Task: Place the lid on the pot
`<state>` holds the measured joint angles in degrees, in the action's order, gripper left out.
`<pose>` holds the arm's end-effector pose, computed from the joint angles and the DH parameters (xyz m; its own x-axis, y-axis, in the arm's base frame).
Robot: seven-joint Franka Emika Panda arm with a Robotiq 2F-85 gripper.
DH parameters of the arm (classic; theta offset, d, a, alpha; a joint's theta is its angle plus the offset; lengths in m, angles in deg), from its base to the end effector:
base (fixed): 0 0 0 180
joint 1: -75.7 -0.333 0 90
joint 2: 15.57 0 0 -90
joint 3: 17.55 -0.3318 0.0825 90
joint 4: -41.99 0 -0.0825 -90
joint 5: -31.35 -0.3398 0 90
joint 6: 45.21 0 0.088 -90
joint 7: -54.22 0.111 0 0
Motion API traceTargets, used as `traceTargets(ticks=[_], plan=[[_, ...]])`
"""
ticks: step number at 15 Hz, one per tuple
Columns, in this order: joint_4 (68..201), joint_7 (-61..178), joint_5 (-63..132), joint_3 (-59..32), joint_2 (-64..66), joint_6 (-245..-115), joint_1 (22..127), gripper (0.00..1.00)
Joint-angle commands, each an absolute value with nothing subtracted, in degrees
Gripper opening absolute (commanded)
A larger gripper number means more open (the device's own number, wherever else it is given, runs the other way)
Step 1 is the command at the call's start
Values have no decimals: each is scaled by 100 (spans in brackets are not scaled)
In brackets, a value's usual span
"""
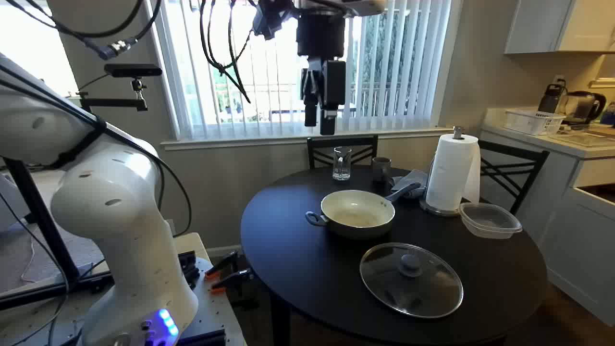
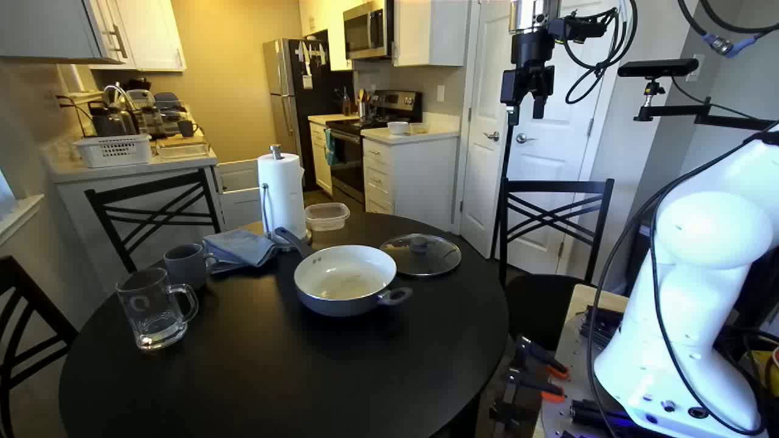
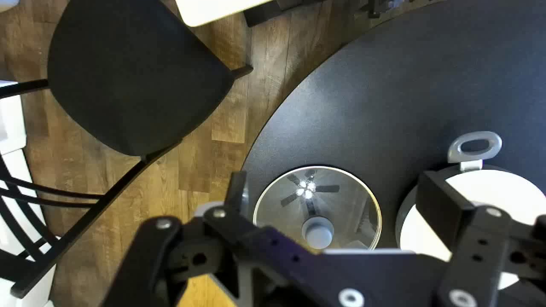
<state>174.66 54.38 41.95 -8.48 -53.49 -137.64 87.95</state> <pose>0.2605 -0.1386 0.5820 0.9452 -0.3232 -0.0461 -0.3185 -0.9439 0.0873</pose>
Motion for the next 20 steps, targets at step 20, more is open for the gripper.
traceTargets(ticks=[20], plan=[[17407, 5405, 4148, -192, -2950, -17155, 8896, 100]])
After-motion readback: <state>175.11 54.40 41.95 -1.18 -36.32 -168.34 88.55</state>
